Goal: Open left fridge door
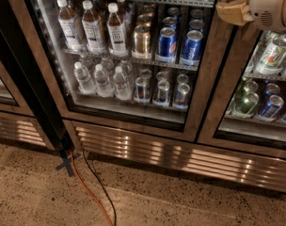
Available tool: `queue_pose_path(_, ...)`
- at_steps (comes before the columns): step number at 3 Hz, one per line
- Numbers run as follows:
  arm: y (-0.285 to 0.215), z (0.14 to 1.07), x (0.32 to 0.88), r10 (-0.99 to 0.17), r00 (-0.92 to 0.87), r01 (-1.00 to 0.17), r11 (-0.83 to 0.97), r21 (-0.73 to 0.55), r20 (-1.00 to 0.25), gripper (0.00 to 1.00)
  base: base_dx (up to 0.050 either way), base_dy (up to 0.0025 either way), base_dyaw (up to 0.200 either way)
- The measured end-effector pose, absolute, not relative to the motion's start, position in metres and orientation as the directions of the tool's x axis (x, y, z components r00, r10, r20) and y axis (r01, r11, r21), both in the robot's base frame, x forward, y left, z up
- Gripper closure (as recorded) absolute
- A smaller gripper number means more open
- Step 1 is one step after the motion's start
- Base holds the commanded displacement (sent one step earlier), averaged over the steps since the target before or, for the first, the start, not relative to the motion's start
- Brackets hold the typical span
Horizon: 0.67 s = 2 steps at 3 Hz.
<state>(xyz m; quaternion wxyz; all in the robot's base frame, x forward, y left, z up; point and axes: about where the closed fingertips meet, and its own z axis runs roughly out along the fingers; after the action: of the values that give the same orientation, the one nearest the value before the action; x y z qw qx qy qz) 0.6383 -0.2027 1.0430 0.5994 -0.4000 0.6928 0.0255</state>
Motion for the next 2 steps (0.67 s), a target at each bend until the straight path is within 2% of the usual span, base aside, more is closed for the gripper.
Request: queue_pose_path(2, -0.2027, 1.0436, 0.6383, -0.525, 0.038, -0.596, 0.671, -0.441, -0.851, 1.0, 0.0, 0.0, 0.0)
